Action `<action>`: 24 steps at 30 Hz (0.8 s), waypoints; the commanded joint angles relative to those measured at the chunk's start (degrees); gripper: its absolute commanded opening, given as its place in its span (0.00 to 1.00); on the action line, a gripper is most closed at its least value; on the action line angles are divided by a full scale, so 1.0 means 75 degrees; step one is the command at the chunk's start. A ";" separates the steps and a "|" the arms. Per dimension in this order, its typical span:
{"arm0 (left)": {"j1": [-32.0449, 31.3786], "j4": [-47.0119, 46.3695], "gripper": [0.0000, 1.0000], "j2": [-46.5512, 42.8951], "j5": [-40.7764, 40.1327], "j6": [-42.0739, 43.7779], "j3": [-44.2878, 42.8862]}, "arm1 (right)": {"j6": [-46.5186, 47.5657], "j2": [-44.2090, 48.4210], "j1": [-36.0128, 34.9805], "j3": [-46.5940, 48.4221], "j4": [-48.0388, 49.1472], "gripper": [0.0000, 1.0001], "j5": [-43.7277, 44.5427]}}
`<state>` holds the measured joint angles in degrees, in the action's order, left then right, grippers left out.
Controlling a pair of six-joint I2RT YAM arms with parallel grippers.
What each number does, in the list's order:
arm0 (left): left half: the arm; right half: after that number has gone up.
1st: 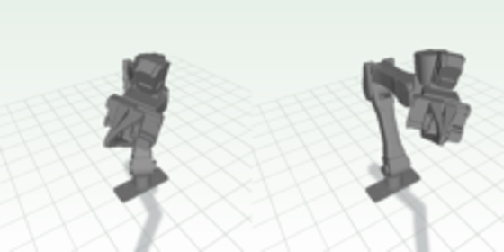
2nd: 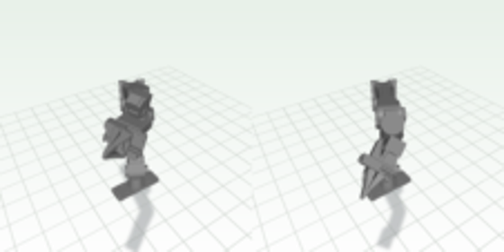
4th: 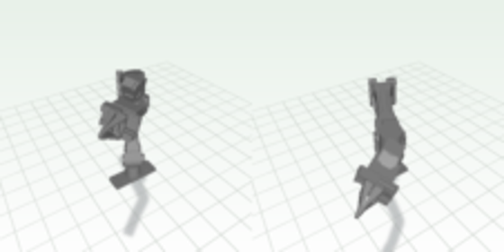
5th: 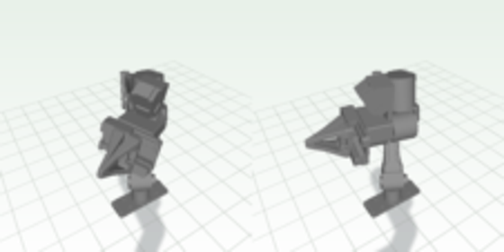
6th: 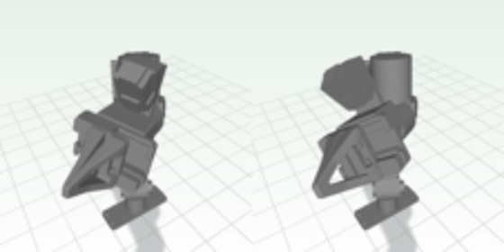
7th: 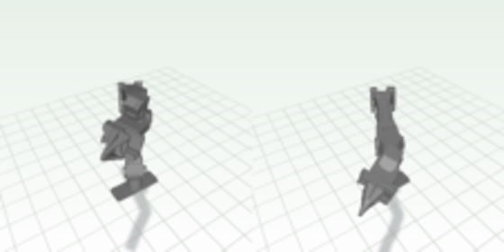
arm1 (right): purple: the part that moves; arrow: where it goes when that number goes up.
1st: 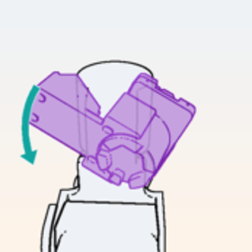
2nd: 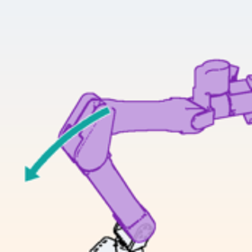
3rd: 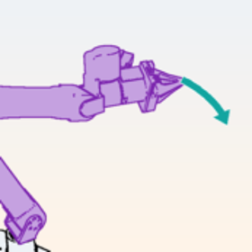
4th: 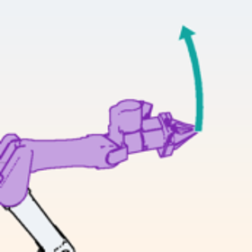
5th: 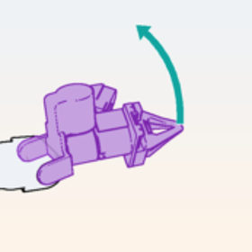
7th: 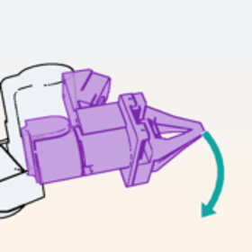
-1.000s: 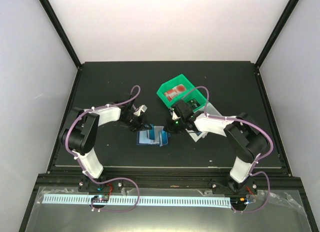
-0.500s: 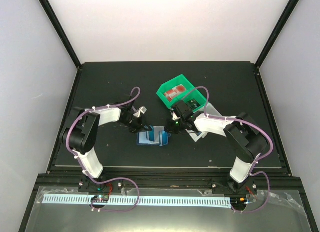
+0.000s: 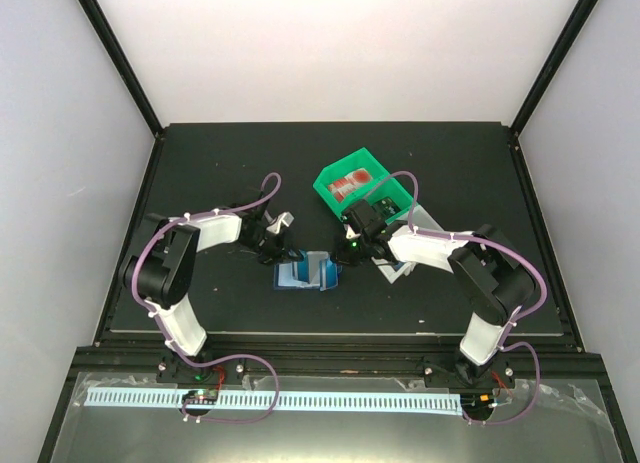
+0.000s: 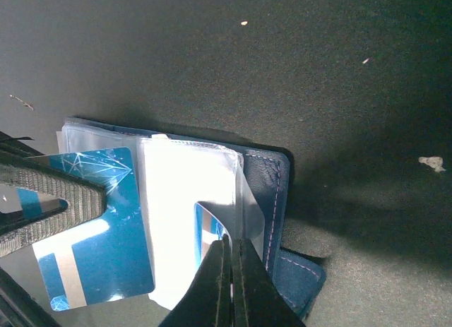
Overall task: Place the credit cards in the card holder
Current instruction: Insert the credit card into the card holder.
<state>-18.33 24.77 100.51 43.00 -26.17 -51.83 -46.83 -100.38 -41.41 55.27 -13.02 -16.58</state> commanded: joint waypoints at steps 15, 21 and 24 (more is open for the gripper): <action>-0.0010 -0.0483 0.02 0.0687 0.0131 -0.0006 -0.0059 | -0.0001 -0.0219 0.0025 -0.0002 -0.0448 0.01 0.0465; -0.0051 -0.0773 0.02 0.0778 0.0524 -0.0069 0.0160 | -0.0008 -0.0229 0.0025 -0.0005 -0.0434 0.01 0.0439; -0.0052 -0.1048 0.02 0.0730 0.0517 -0.0399 0.0389 | -0.0022 -0.0217 0.0029 -0.0008 -0.0430 0.01 0.0441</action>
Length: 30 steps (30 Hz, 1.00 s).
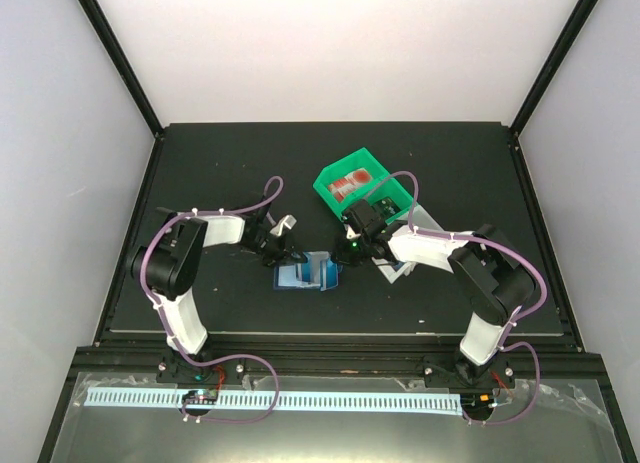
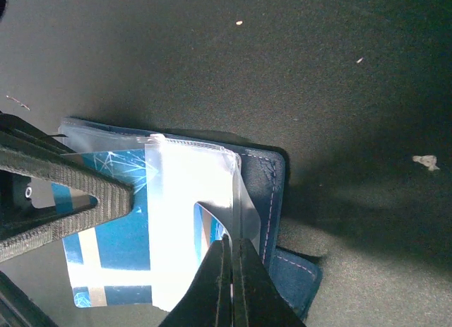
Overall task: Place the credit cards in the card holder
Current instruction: Insert the credit card into the card holder.
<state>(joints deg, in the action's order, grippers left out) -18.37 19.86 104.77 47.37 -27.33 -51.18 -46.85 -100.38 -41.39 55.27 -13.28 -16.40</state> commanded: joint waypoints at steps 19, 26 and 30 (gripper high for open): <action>-0.0176 -0.0487 0.35 -0.0438 -0.0773 -0.0633 0.0550 | -0.0047 -0.0158 0.0022 -0.0161 -0.0200 0.01 0.0331; -0.0428 0.0130 0.65 -0.0855 -0.1251 -0.0300 0.0471 | 0.0040 0.0006 0.0023 -0.0215 -0.0268 0.01 0.0256; -0.0507 0.0508 0.79 -0.1019 -0.1709 -0.0239 0.0342 | 0.0040 0.0001 0.0024 -0.0238 -0.0246 0.01 0.0249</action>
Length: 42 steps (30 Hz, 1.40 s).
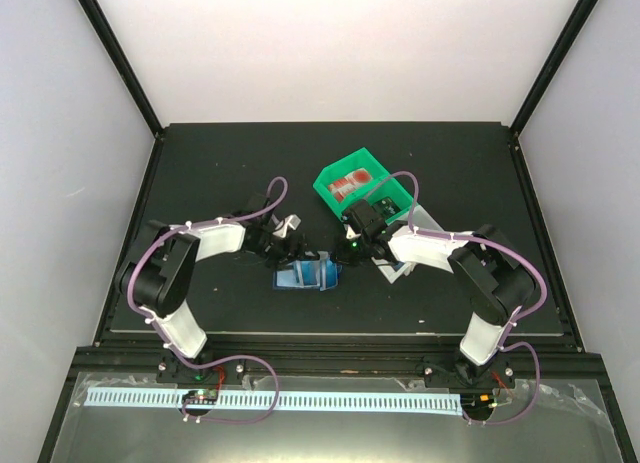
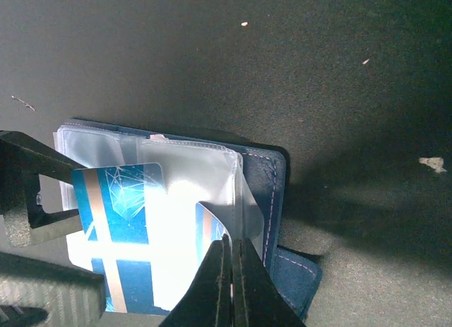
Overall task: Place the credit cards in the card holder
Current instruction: Insert the credit card into the card holder.
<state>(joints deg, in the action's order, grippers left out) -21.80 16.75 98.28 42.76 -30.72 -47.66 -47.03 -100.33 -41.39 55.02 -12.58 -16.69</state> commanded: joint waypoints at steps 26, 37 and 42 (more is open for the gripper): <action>-0.0887 0.1903 0.82 -0.1317 -0.2745 -0.1136 0.0370 | 0.0087 -0.0087 0.0022 -0.0202 -0.0352 0.01 0.0221; -0.1415 0.1252 0.77 -0.1527 -0.2820 -0.2197 0.0692 | 0.0074 -0.0145 0.0022 -0.0204 -0.0315 0.01 0.0173; -0.1413 0.1247 0.74 -0.1163 -0.2923 -0.2038 0.0337 | 0.0154 -0.0137 0.0022 -0.0176 -0.0316 0.01 0.0123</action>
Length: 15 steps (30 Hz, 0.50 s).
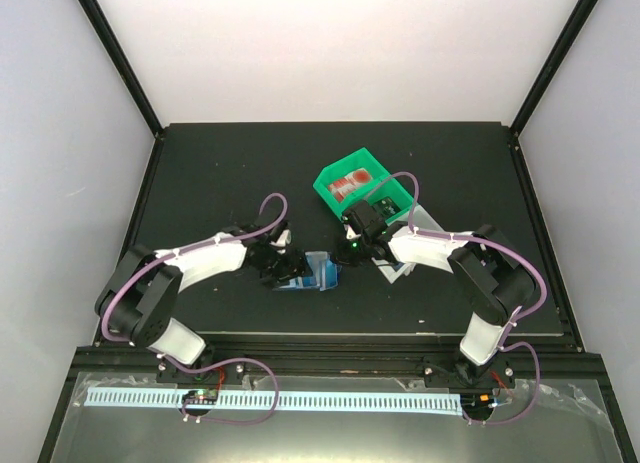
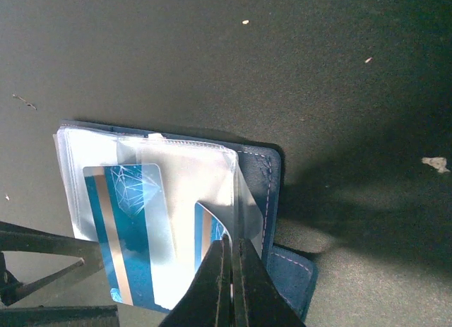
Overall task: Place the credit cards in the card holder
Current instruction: Insert the credit card into the card holder.
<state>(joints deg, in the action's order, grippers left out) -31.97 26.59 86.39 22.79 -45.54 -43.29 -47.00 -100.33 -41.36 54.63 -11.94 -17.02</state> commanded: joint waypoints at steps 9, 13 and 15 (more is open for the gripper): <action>-0.0051 -0.0119 0.66 0.0626 -0.0136 0.0208 -0.0480 | 0.0535 0.0440 0.0025 0.0275 -0.0785 0.01 0.0281; -0.0073 -0.0134 0.63 0.0691 -0.0002 0.0368 -0.0528 | 0.0678 0.0779 0.0019 0.0495 -0.1165 0.01 0.0676; -0.0106 -0.0093 0.60 0.0716 0.0048 0.0462 -0.0599 | 0.0732 0.0896 0.0019 0.0525 -0.1303 0.01 0.0863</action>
<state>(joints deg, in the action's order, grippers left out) -32.01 26.30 89.91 22.79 -44.25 -46.15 -43.51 -96.31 -41.39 56.62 -17.78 -14.81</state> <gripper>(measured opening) 0.622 0.017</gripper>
